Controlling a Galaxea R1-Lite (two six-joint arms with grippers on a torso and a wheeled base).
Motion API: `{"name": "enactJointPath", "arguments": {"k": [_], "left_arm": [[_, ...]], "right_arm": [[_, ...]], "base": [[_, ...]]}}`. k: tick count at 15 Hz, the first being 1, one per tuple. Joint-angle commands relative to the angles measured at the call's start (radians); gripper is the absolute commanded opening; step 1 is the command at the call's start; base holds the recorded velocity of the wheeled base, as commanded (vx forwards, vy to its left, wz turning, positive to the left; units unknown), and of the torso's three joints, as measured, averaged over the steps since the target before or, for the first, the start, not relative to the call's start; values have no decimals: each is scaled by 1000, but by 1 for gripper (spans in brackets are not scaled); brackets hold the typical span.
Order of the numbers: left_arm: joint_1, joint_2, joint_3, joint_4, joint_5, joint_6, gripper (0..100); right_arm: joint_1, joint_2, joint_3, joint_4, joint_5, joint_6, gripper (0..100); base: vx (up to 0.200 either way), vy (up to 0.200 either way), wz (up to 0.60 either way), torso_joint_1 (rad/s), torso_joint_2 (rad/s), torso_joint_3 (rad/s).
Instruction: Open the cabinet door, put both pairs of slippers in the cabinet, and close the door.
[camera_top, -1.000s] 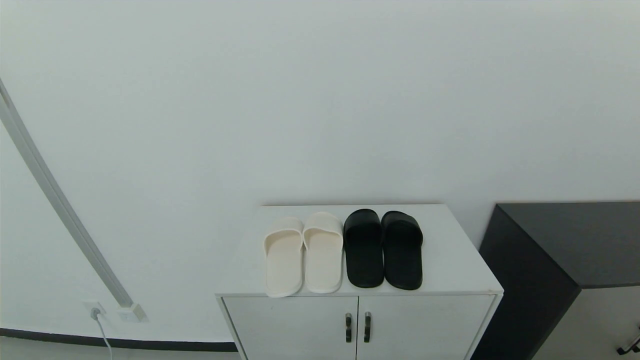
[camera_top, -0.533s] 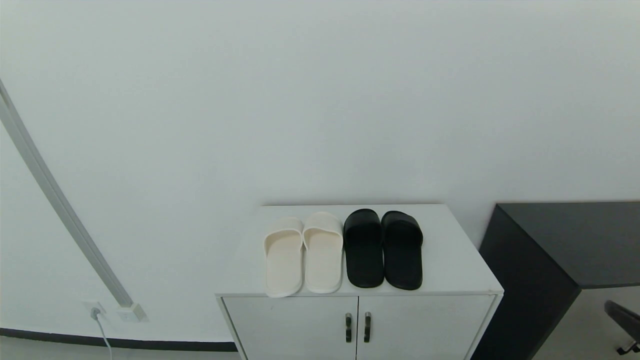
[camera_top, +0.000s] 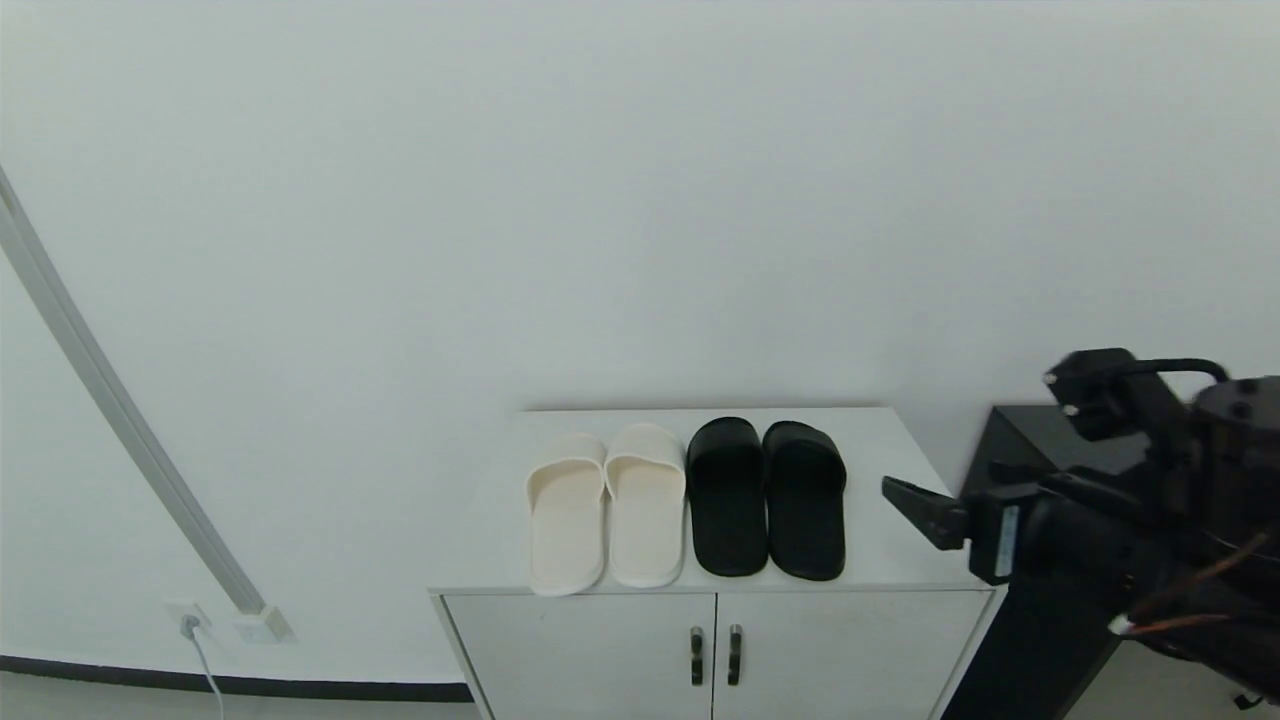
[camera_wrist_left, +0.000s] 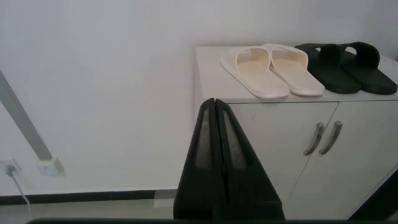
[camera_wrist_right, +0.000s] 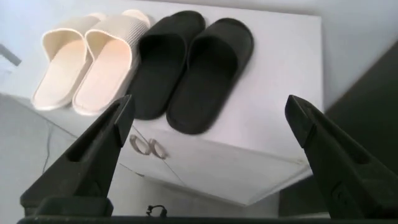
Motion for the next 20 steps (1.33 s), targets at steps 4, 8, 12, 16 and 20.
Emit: {"name": "enactJointPath", "arguments": {"k": [4, 8, 12, 16, 20], "left_arm": [[0, 1, 0, 0, 0, -1, 0], [0, 1, 0, 0, 2, -1, 0], [0, 1, 0, 0, 2, -1, 0], [0, 1, 0, 0, 0, -1, 0], [0, 1, 0, 0, 2, -1, 0]], "right_arm": [[61, 403, -284, -6, -127, 97, 100], [61, 550, -378, -18, -190, 123, 100], [27, 702, -455, -95, -236, 120, 100], [7, 804, -514, -170, -237, 74, 100], [-33, 882, -619, -176, -234, 42, 100]], "base": [[0, 0, 0, 0, 0, 0], [0, 0, 0, 0, 0, 0], [0, 0, 0, 0, 0, 0], [0, 0, 0, 0, 0, 0], [0, 0, 0, 0, 0, 0]]}}
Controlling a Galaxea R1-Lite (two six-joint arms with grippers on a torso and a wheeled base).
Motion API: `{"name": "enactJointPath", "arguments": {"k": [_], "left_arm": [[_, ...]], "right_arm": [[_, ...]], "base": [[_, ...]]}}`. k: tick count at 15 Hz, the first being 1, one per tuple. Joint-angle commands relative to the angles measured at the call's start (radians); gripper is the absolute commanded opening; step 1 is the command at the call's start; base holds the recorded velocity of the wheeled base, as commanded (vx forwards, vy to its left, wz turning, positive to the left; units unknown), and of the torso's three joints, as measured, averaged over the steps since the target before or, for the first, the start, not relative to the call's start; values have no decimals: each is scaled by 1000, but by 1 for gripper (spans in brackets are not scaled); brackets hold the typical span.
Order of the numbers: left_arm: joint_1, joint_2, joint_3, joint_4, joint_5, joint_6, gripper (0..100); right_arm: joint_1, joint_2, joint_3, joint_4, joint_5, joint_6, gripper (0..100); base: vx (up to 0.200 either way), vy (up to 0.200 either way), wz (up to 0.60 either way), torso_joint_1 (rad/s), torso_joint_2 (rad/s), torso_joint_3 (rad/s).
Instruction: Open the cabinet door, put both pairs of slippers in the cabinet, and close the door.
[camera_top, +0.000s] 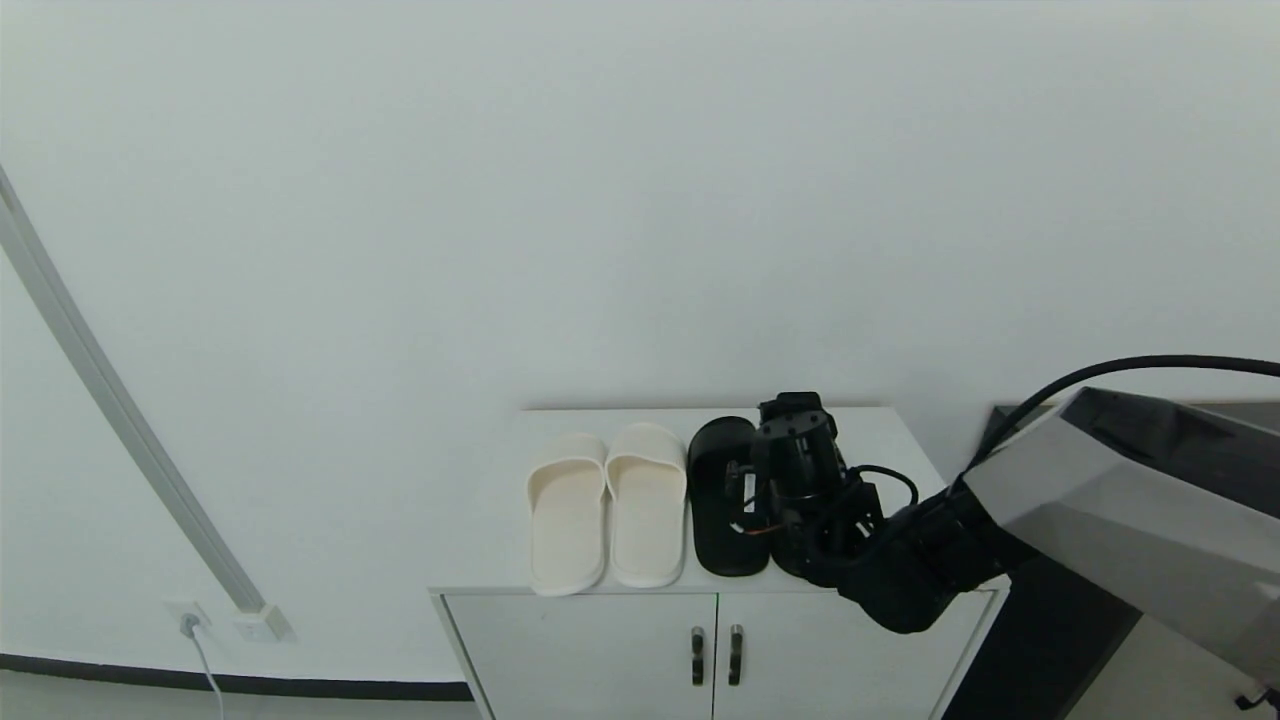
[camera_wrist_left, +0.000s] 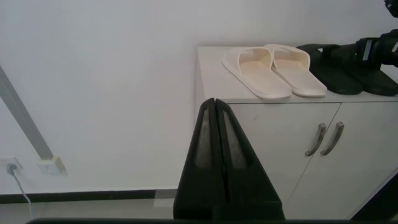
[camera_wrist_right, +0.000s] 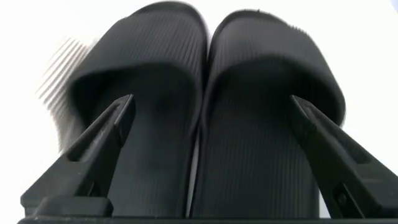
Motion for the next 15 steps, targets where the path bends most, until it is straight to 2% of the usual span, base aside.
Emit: {"name": "enactJointPath", "arguments": {"k": [1, 2, 7, 8, 15], "left_arm": [[0, 1, 0, 0, 0, 0, 0], [0, 1, 0, 0, 0, 0, 0], [0, 1, 0, 0, 0, 0, 0], [0, 1, 0, 0, 0, 0, 0], [0, 1, 0, 0, 0, -2, 0]], "right_arm": [[-15, 44, -37, 0, 2, -7, 100], [-30, 97, -113, 3, 2, -27, 100], [-50, 186, -216, 1, 0, -42, 100], [-50, 188, -221, 1, 0, -42, 0], [-56, 168, -207, -6, -4, -41, 0]], "base": [[0, 0, 0, 0, 0, 0], [0, 0, 0, 0, 0, 0], [0, 0, 0, 0, 0, 0], [0, 0, 0, 0, 0, 0], [0, 0, 0, 0, 0, 0]]}}
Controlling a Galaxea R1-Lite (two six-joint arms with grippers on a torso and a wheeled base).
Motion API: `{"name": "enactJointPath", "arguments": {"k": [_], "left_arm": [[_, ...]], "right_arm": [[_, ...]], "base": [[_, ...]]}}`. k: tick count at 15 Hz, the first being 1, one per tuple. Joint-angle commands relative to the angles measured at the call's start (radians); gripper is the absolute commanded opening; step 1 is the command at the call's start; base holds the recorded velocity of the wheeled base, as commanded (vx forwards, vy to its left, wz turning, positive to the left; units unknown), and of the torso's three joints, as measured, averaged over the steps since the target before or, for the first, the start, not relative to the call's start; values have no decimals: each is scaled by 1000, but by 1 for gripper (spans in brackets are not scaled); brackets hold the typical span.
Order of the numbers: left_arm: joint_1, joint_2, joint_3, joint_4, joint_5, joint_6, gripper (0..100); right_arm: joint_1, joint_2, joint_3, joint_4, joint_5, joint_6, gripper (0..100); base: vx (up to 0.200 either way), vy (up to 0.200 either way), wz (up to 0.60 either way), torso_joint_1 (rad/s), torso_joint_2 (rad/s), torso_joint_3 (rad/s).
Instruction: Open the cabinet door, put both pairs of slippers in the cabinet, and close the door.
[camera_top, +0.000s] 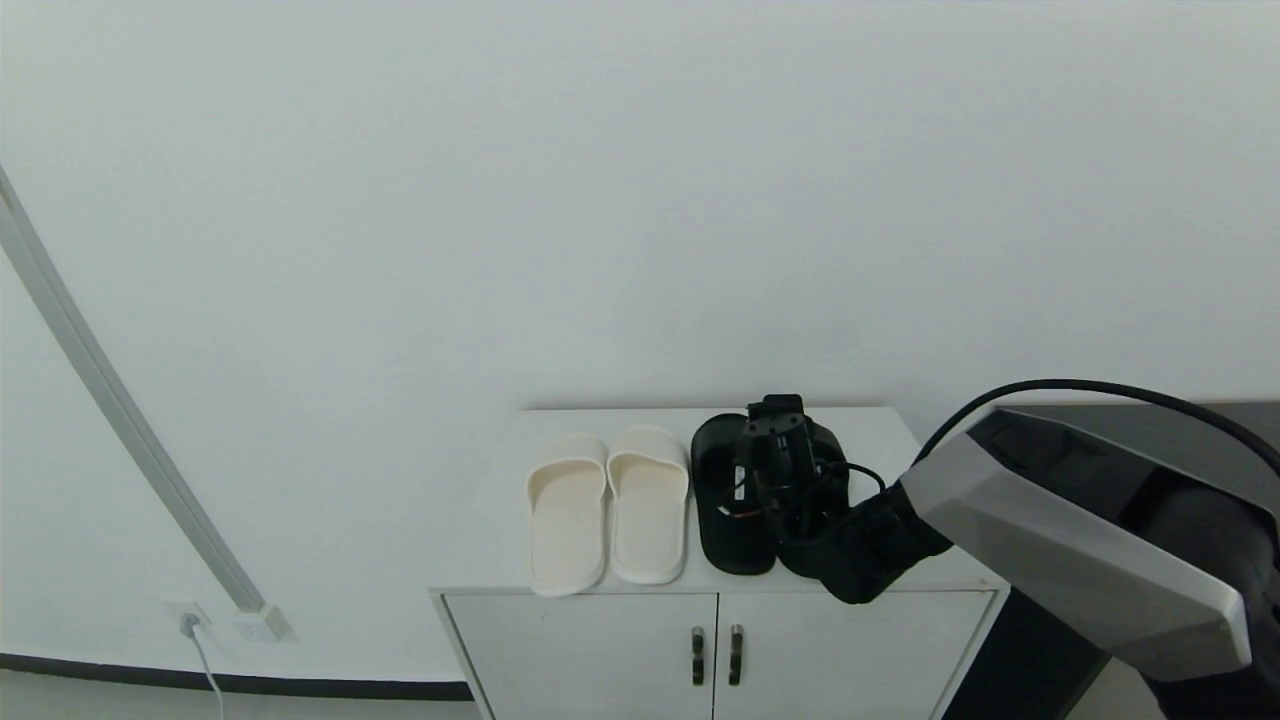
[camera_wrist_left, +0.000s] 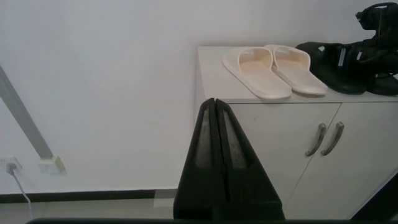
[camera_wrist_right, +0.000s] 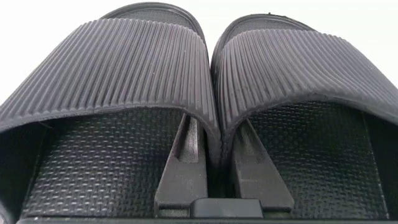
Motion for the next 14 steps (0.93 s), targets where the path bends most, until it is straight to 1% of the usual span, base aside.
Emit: {"name": "enactJointPath", "arguments": {"k": [1, 3, 4, 5, 7, 8, 9, 11, 12, 13, 14], "left_arm": [[0, 1, 0, 0, 0, -1, 0], [0, 1, 0, 0, 0, -1, 0], [0, 1, 0, 0, 0, -1, 0], [0, 1, 0, 0, 3, 1, 0], [0, 1, 0, 0, 3, 1, 0], [0, 1, 0, 0, 3, 1, 0], [0, 1, 0, 0, 3, 1, 0], [0, 1, 0, 0, 3, 1, 0], [0, 1, 0, 0, 0, 1, 0], [0, 1, 0, 0, 2, -1, 0], [0, 1, 0, 0, 0, 1, 0]], "right_arm": [[3, -65, 28, -1, -20, -6, 0], [8, -178, 111, -6, -20, -49, 0], [16, -253, 180, -23, -7, -70, 0], [29, -331, 263, -43, 36, -85, 0], [66, -473, 436, -84, 158, -91, 0], [94, -552, 545, -113, 214, -90, 0], [112, -611, 628, -139, 276, -91, 0], [140, -727, 777, -150, 415, -91, 0], [151, -773, 832, -147, 471, -90, 0], [155, -796, 850, -141, 523, -93, 0], [158, -805, 849, -125, 533, -93, 0]], "base": [[0, 0, 0, 0, 0, 0], [0, 0, 0, 0, 0, 0], [0, 0, 0, 0, 0, 0], [0, 0, 0, 0, 0, 0], [0, 0, 0, 0, 0, 0], [0, 0, 0, 0, 0, 0], [0, 0, 0, 0, 0, 0], [0, 0, 0, 0, 0, 0], [0, 0, 0, 0, 0, 0], [0, 0, 0, 0, 0, 0], [0, 0, 0, 0, 0, 0]]}}
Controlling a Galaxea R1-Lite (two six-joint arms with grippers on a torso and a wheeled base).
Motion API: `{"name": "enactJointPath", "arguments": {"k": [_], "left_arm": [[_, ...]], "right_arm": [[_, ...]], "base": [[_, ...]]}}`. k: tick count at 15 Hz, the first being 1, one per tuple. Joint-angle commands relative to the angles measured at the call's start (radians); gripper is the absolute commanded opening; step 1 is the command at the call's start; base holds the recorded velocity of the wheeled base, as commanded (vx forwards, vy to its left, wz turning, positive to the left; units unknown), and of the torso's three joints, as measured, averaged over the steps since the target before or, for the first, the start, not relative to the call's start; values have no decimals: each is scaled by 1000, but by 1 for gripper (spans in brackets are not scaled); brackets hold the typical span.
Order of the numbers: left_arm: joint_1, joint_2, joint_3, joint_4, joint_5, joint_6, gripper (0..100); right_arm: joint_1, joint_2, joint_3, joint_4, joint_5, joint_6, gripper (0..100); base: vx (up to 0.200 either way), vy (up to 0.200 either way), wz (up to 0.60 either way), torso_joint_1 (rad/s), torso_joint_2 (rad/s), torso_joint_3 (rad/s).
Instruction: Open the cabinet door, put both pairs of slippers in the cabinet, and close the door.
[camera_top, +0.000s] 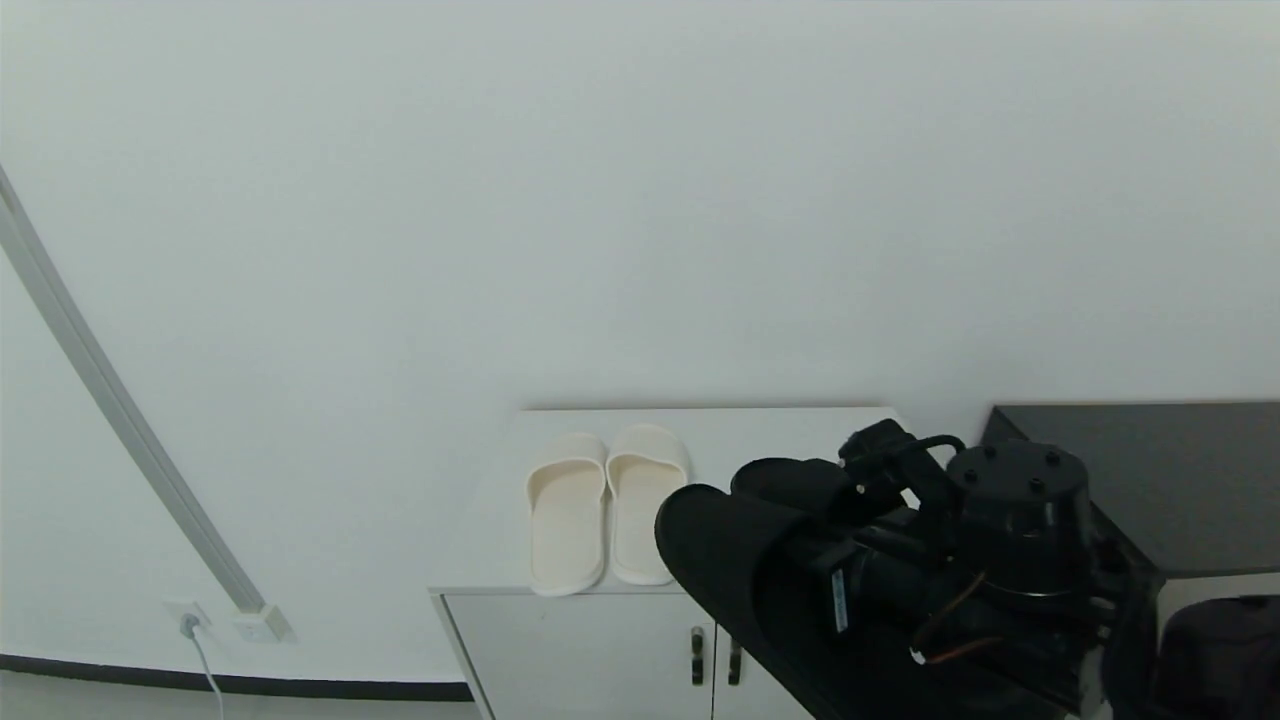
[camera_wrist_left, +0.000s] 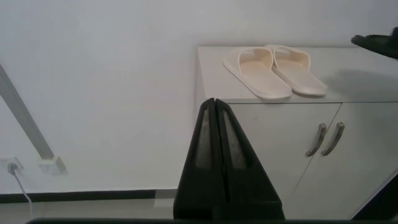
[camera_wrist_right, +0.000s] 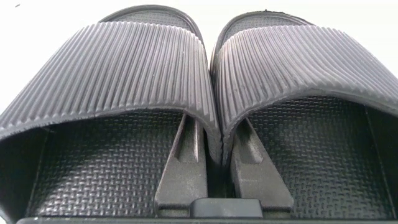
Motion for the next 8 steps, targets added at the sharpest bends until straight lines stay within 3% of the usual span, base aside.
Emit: {"name": "enactJointPath", "arguments": {"k": [1, 4, 8], "left_arm": [[0, 1, 0, 0, -1, 0, 0], [0, 1, 0, 0, -3, -2, 0], [0, 1, 0, 0, -3, -2, 0]], "right_arm": [[17, -103, 44, 25, 9, -2, 0], [17, -101, 54, 31, 31, -2, 0], [17, -106, 60, 26, 37, -4, 0]], "base": [[0, 0, 0, 0, 0, 0], [0, 0, 0, 0, 0, 0], [-200, 0, 0, 10, 4, 2]]}}
